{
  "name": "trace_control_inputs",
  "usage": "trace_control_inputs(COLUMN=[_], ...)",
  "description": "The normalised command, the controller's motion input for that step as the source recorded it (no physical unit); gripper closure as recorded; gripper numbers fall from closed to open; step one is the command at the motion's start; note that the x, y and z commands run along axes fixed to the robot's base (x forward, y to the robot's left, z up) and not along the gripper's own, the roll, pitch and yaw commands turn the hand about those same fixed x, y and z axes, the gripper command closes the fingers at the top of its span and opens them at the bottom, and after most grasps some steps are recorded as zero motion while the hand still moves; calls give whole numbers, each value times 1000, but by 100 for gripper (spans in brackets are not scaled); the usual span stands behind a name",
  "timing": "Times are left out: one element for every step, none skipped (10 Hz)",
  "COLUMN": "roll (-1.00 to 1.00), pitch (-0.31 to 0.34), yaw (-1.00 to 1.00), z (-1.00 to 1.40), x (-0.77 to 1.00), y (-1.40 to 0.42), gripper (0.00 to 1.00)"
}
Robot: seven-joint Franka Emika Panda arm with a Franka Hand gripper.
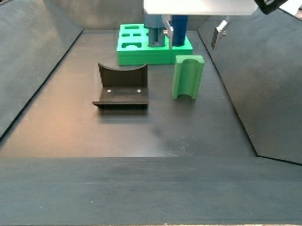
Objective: Pick up the arch object. Move up. Rotate the arch object. Move to above the board. Insert the arch object.
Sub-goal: Rotate the arch object, then move to above the board.
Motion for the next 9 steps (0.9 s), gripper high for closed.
trace_control_inputs(roll=[18, 24, 31, 41, 47, 55, 59, 67, 500], pitch=[-3, -20, -28, -37, -39, -33, -31, -25, -47], yaw=[75, 50, 41, 34, 30, 25, 22, 17, 186], z=[-1000, -1000, -1000, -803, -650, -448, -348, 0, 1000], x=[9, 18, 21, 23, 24, 24, 27, 0, -103], y=[1, 5, 7, 7, 7, 7, 8, 0, 101], gripper=[0, 0, 0, 0, 0, 0, 0, 100, 100])
